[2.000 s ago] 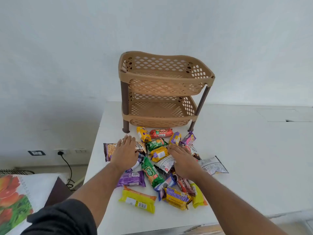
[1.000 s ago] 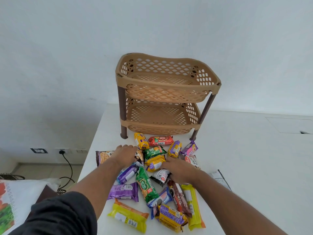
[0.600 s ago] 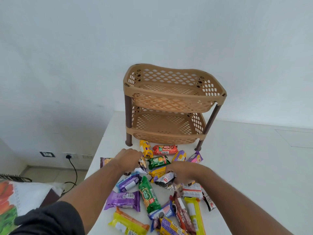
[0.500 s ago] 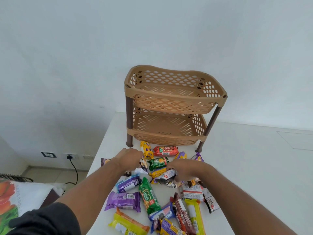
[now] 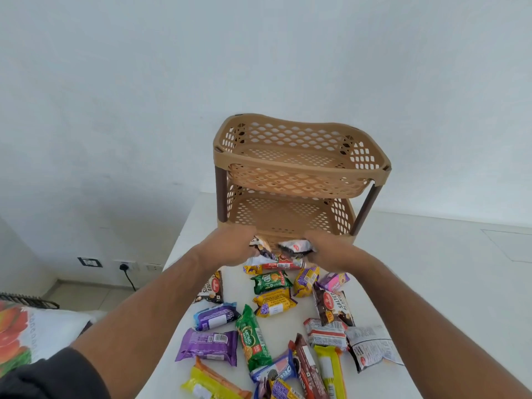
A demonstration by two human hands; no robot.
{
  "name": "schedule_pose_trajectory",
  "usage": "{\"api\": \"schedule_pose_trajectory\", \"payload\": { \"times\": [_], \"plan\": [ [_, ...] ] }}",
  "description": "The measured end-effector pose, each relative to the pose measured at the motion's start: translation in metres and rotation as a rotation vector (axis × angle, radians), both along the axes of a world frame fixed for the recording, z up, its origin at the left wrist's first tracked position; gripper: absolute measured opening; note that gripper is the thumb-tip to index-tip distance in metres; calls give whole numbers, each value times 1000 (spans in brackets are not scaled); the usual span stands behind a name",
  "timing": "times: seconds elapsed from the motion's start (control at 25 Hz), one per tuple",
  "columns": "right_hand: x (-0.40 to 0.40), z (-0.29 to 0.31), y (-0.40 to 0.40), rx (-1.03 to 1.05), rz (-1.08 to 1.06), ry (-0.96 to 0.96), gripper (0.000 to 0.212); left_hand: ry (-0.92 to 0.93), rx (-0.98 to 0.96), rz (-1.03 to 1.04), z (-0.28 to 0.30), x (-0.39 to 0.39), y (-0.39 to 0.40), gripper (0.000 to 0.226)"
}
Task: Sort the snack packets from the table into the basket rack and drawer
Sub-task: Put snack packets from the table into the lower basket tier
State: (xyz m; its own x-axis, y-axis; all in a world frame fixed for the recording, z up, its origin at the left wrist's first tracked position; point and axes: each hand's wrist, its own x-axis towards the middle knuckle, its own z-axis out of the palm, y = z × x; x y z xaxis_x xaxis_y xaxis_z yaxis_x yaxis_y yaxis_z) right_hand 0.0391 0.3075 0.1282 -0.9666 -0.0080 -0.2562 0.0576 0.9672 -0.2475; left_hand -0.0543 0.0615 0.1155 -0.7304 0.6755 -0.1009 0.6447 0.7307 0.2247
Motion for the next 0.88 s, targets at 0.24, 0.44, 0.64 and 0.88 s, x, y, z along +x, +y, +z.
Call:
{"api": "schedule_pose_trajectory", "payload": {
  "times": [0.24,0.44,0.64,0.88],
  "plan": [
    [-14,5,10,142,-104,333,41,200,147,109,-2,-13,19,45],
    [-27,-10,8,322,-190,382,49,333,169,87,-17,-22,39,49],
    [-51,-23,14,376,-227,370,49,336,180,118,-22,-40,65,49],
    [-81,-34,25,331,-221,314,72,263,119,127,-29,-67,84,54]
  ]
}}
